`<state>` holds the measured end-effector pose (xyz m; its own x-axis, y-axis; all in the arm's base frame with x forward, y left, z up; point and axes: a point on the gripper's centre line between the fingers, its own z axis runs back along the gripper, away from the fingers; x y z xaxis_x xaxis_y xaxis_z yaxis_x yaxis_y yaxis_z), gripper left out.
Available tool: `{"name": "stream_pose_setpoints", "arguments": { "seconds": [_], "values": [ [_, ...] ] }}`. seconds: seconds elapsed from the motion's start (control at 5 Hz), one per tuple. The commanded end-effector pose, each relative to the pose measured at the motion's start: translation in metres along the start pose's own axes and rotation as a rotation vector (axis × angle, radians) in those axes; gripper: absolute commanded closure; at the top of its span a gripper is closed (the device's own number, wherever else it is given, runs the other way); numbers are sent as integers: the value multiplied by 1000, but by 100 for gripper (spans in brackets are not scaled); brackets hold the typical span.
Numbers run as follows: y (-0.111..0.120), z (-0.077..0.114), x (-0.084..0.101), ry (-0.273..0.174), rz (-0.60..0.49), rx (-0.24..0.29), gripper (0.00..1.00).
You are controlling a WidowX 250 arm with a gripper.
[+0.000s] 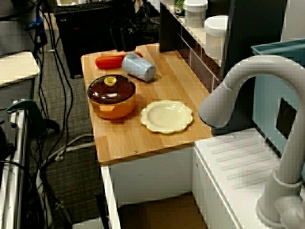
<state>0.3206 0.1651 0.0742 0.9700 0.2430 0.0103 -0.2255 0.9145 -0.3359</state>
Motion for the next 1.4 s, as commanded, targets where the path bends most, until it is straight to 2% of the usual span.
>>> {"name": "stream_pose_setpoints", "arguments": {
  "seconds": [0.0,0.2,0.4,0.6,1.0,1.2],
  "values": [
    [-16,15,-3,-56,33,-20,0],
    [-12,20,-2,-62,70,-87,0],
    [-10,20,-1,-78,101,-133,0],
    [-8,20,-2,-90,104,-160,0],
    [-6,12,-5,-92,89,-176,0],
    [-4,11,-11,-88,94,-219,0]
  ]
}}
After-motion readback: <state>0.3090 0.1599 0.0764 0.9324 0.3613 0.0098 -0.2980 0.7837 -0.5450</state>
